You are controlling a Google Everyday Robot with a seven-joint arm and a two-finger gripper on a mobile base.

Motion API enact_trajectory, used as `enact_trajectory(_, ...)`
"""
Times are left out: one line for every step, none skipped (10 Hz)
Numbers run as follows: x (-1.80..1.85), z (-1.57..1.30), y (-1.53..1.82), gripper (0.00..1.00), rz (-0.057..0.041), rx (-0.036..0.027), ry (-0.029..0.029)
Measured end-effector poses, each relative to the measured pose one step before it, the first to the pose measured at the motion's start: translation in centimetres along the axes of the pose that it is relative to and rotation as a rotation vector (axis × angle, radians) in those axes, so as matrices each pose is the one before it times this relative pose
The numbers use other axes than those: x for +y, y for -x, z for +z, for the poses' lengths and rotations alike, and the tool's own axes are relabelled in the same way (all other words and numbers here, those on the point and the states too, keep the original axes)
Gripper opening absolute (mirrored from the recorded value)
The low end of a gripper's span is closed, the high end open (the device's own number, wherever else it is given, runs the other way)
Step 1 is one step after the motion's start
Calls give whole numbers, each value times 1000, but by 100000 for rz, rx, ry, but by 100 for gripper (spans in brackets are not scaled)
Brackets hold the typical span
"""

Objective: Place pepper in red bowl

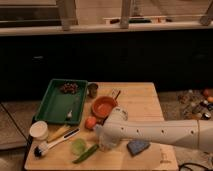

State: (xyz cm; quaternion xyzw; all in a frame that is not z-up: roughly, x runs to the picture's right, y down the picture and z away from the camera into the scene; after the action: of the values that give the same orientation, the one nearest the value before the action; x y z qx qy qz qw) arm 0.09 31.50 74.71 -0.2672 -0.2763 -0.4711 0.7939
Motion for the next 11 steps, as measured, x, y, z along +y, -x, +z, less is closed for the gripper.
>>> enact_trajectory(-74, -116, 176, 28, -405, 223, 275)
enact_trajectory(-176, -90, 212, 40, -565, 206, 373)
enact_trajectory(-171, -38, 167, 51, -532, 59, 444)
enact_trajectory(-33, -1, 93, 59, -313, 79, 612)
enact_trajectory(-178, -22, 137, 71, -330, 32, 316)
enact_trajectory(-72, -11, 0, 77, -56, 112, 137)
enact_trajectory(-74, -3, 32, 80, -38, 2, 197)
enact_trajectory(-122, -32, 19, 80, -61, 91, 295)
enact_trajectory(-11, -34, -8, 80, 218, 100, 348)
enact_trajectory(7, -39, -30, 80, 150, 147, 319)
enact_trajectory(-3, -18, -6, 80, 89, 155, 392)
